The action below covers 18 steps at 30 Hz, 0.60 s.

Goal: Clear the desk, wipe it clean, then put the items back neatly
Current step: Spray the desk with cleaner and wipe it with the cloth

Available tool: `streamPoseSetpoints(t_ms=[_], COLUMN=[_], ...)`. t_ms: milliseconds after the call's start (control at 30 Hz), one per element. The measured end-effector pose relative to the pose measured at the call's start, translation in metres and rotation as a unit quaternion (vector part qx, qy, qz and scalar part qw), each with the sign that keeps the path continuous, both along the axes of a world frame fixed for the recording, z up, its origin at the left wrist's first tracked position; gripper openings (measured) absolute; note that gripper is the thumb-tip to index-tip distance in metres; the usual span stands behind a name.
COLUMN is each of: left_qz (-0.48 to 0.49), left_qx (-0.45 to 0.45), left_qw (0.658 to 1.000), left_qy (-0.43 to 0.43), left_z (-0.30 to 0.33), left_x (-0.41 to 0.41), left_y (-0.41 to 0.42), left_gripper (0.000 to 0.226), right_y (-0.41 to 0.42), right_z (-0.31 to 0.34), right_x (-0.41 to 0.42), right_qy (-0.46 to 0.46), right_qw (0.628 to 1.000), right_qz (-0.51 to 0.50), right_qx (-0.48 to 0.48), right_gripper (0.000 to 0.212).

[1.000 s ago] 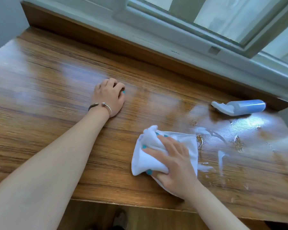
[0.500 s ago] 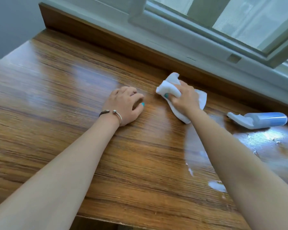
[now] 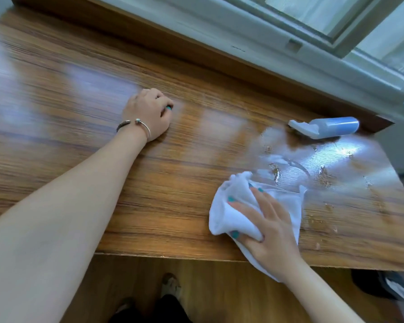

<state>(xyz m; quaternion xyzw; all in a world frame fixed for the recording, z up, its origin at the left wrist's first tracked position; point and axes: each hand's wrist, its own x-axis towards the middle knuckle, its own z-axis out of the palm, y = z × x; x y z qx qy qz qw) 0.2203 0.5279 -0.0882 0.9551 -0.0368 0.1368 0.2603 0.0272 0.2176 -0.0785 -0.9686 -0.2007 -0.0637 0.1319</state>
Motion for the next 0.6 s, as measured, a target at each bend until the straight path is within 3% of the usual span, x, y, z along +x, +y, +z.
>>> streamPoseSetpoints(t_ms=[200,467,600], left_qz=[-0.002,-0.001,0.017], left_qx=[0.026,0.036,0.035], left_qw=[1.0,0.999,0.998], left_qy=[-0.012,-0.038,-0.053], left_z=[-0.004,-0.007,-0.009], left_x=[0.003,0.003,0.0], left_y=[-0.003,-0.003,0.001], left_gripper=[0.03,0.026,0.028], right_y=[0.004,0.041,0.045], right_z=[0.001,0.007,0.005], right_x=[0.052,0.247,0.236], right_qy=[0.019,0.012,0.01], right_qw=[0.999,0.988,0.987], right_qz=[-0.026,-0.127,-0.129], right_qx=[-0.013,-0.082,-0.096], right_gripper=[0.053,0.045,0.047])
